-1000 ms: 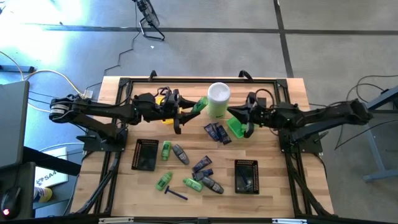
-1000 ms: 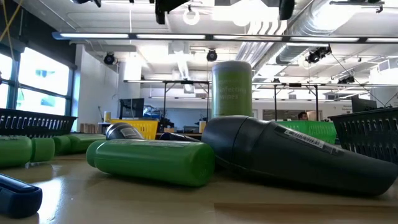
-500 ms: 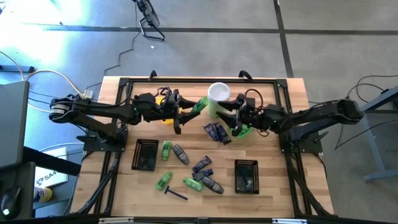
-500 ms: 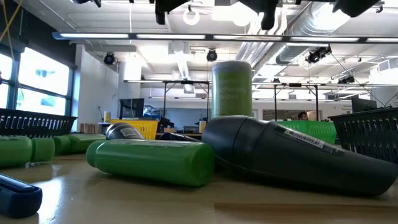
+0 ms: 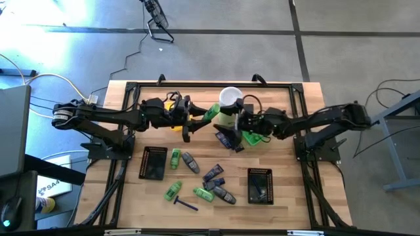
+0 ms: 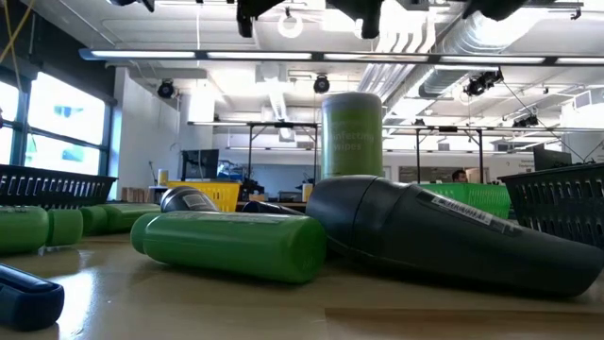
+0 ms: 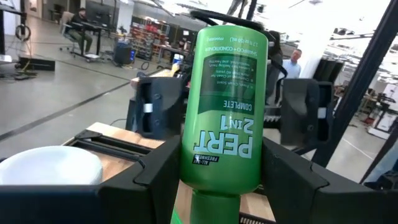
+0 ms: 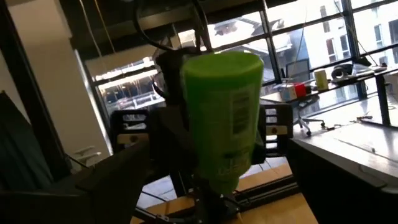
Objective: Pick & Place Travel size toiletries
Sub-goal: Put the shampoo bottle bottle into the green bin
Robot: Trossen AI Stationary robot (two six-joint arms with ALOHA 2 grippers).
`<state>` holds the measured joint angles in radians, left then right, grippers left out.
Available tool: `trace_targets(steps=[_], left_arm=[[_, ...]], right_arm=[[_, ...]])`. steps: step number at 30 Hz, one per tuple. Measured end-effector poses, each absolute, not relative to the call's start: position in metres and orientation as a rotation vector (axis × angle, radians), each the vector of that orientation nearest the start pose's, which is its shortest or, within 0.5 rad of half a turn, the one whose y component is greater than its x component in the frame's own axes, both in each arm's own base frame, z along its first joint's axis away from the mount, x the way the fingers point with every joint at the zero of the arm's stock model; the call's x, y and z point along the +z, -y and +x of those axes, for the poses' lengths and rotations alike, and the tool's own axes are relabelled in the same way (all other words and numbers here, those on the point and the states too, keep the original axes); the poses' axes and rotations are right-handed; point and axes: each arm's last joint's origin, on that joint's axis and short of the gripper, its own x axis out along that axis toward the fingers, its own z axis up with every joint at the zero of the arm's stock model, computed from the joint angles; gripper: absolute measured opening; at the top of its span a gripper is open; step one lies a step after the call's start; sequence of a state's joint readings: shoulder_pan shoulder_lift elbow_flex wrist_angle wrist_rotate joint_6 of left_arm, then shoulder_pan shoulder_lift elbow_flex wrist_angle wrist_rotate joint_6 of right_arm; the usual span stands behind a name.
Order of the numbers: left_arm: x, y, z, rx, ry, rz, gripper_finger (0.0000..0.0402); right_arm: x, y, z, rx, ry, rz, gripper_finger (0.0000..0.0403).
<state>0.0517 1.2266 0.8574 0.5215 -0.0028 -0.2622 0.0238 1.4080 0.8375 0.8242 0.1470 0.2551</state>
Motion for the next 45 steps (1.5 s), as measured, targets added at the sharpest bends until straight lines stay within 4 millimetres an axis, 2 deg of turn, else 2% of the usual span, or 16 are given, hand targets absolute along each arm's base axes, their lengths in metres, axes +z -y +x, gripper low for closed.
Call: trace_targets(steps=[6, 13, 17, 26, 33, 38, 45], left_arm=[[0.334, -0.014, 0.276, 0.018, 0.153, -0.261, 0.019], [0.333, -0.014, 0.277, 0.02, 0.139, -0.262, 0.019], [0.332, -0.014, 0.277, 0.022, 0.134, -0.262, 0.019], [0.332, -0.014, 0.277, 0.025, 0.134, -0.262, 0.019], [0.332, -0.014, 0.277, 0.026, 0.134, -0.262, 0.019], [0.332, -0.014, 0.277, 0.029, 0.135, -0.262, 0.019], [0.332, -0.014, 0.277, 0.029, 0.135, -0.262, 0.019]], right_arm=[[0.312, 0.003, 0.327, -0.064, 0.269, 0.248, 0.0364], [0.319, 0.004, 0.33, -0.069, 0.289, 0.211, 0.036], [0.319, 0.004, 0.33, -0.07, 0.286, 0.208, 0.0334], [0.319, 0.004, 0.33, -0.078, 0.287, 0.191, 0.0241], [0.319, 0.004, 0.33, -0.071, 0.286, 0.19, 0.0184], [0.319, 0.003, 0.33, -0.058, 0.285, 0.187, 0.0167], [0.319, 0.003, 0.33, -0.054, 0.285, 0.189, 0.0178]])
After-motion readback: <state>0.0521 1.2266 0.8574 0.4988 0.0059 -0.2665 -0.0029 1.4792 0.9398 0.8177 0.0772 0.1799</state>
